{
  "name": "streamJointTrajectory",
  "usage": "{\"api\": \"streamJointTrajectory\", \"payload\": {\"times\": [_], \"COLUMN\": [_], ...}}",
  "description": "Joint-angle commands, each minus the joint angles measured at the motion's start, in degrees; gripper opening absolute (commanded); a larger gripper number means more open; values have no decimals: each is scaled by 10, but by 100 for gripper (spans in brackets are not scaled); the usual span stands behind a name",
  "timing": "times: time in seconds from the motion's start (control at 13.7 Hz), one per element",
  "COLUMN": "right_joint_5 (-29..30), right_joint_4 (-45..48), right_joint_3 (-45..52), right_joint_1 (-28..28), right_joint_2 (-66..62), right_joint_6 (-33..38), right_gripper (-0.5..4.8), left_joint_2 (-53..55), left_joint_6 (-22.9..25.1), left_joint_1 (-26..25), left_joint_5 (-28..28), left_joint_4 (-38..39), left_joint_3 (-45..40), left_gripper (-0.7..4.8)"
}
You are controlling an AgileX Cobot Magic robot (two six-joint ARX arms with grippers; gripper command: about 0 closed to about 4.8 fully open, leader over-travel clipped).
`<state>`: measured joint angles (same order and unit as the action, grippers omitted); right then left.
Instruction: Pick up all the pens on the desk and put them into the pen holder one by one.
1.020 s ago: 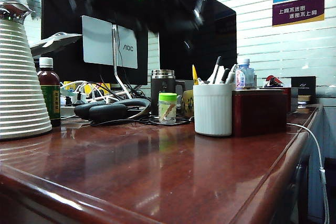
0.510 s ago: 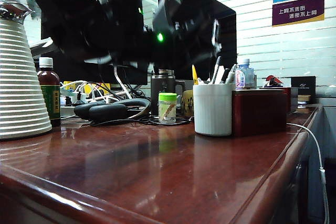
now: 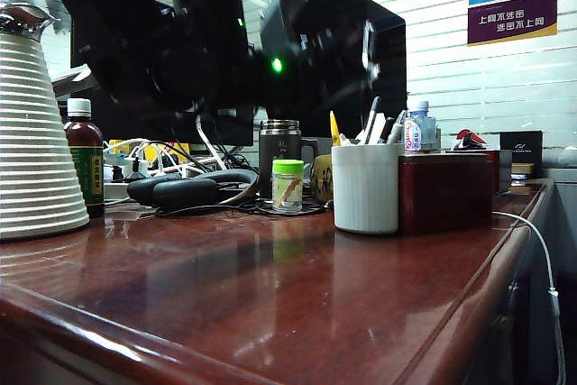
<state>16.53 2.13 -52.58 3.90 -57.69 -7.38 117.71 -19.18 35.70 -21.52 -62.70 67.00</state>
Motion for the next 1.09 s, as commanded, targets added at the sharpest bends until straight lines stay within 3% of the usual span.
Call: {"api": "streamJointTrajectory", "payload": {"times": [0.07,0.36,0.44,0.51,0.58,1.09], "right_joint_5": [1,0,0,0,0,1], "right_joint_4": [6,6,7,7,7,11], "right_joint_3": [-2,-2,-2,-2,-2,-2], "right_joint_1": [-1,-1,-1,-1,-1,-1], "right_joint_2": [2,2,2,2,2,7], "right_joint_6": [-4,-4,-4,-4,-4,-3], "right_gripper": [211,211,211,211,211,212], "left_joint_2": [32,33,33,33,33,-30], "left_joint_6": [27,29,30,30,45,44], "left_joint_1": [1,1,1,1,1,1], "left_joint_5": [-2,-15,-19,-23,-37,-61], "left_joint_4": [-2,-5,4,9,8,-12], "left_joint_3": [1,1,1,1,1,1], "left_gripper": [-6,-4,49,164,216,247]}}
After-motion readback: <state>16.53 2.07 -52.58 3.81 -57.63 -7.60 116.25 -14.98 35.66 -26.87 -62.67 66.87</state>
